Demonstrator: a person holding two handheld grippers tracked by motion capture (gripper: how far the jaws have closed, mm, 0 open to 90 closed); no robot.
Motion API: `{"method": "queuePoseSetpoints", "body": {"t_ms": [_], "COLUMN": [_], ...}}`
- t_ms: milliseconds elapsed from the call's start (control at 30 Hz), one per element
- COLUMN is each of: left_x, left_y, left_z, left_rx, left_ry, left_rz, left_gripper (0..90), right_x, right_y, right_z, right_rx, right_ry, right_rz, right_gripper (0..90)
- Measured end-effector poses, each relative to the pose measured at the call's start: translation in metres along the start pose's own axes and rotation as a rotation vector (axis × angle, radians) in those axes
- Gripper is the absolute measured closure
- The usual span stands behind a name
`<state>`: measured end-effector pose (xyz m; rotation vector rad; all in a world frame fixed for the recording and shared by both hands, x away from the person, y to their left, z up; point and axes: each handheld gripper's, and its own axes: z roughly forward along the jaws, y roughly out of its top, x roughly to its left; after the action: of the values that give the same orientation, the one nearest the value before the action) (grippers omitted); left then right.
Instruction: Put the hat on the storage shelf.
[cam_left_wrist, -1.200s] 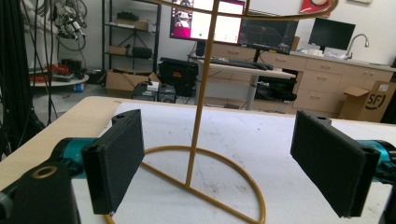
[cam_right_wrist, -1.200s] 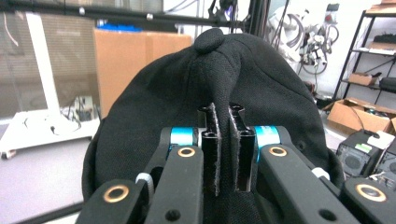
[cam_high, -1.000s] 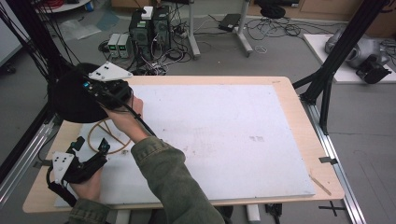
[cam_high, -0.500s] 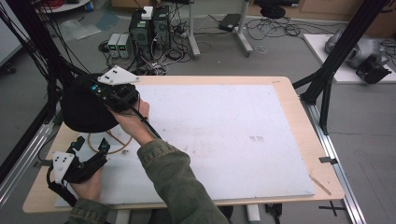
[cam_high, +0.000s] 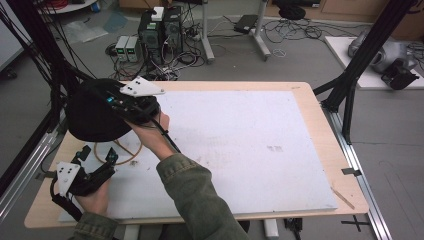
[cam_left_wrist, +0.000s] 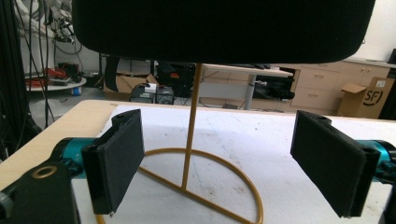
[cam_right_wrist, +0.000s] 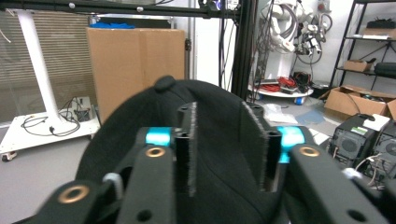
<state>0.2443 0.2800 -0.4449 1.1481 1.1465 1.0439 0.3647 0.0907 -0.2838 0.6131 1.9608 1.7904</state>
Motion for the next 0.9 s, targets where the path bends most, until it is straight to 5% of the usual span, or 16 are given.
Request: {"method": "queuePoseSetpoints", "body": {"t_ms": [367,900], "left_x": [-0.002,-0.008], "left_y": [0.001,0.002], "left_z": [0.0,0.001], "left_rx": [-0.003,-0.01], "left_ry": [-0.01,-0.027], "left_rz": [-0.004,0.003], "left_gripper": [17.6,17.5], "right_x": [-0.024,-0.075], "right_y": [-0.012,-0.049], "right_z": [-0.034,-0.1], "right_rx": [-0.048,-0.046], "right_ry": [-0.032,-0.184], "right_rz": [0.028,0.075], "right_gripper": [31.3,21.7]}}
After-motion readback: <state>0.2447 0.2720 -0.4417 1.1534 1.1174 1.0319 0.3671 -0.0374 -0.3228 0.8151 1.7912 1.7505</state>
